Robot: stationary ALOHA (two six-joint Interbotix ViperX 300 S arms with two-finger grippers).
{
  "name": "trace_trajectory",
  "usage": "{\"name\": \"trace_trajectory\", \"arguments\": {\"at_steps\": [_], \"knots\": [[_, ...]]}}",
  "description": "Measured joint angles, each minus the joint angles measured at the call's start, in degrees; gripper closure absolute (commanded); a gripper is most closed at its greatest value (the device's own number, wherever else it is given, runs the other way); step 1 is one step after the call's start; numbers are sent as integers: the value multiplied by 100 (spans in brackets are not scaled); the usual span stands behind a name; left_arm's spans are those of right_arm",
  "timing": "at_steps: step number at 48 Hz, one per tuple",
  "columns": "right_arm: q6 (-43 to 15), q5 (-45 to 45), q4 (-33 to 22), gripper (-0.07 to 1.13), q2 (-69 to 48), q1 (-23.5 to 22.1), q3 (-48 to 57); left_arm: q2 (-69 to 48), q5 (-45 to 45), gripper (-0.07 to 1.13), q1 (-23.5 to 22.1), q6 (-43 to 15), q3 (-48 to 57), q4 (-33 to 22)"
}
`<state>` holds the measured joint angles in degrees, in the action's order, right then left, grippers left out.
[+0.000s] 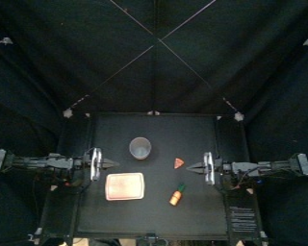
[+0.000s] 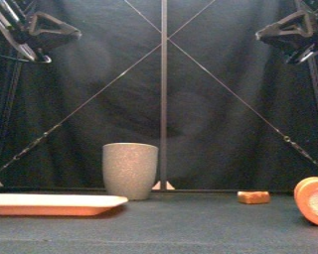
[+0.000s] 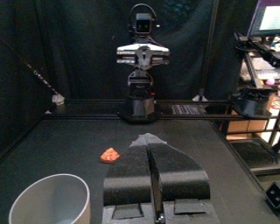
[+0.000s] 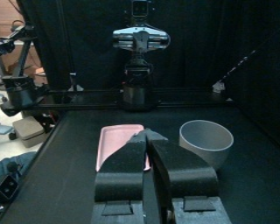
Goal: Pick the carrot then place it in the grey bowl
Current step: Pick the carrot
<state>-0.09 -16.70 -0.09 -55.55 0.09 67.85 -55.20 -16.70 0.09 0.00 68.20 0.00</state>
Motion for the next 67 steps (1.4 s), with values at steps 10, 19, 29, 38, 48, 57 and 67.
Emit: {"name": "trace_trajectory", "arguments": {"at_steps": [10, 19, 29, 38, 48, 57, 67], "knots": [[-18, 18, -9, 103, 299, 0, 97, -26, 0, 109, 281, 0, 105, 0], [-9, 185, -79, 102, 712, 360, 35, -26, 0, 109, 334, -9, 132, -9], [-44, 870, -229, 102, 1397, 1354, -255, -35, 9, 109, 334, -9, 141, 44], [-141, 1327, 0, 102, 2197, 1749, -571, -35, 0, 109, 334, -9, 149, 132], [-185, 1670, 202, 95, 3182, 1758, -1020, -35, 0, 109, 334, -9, 167, 149], [-185, 1819, 334, 72, 3929, 1758, -1345, -35, 26, 109, 334, -9, 167, 149], [-185, 1828, 791, 36, 4122, 1731, -1397, -35, 53, 109, 334, -9, 167, 149]]}}
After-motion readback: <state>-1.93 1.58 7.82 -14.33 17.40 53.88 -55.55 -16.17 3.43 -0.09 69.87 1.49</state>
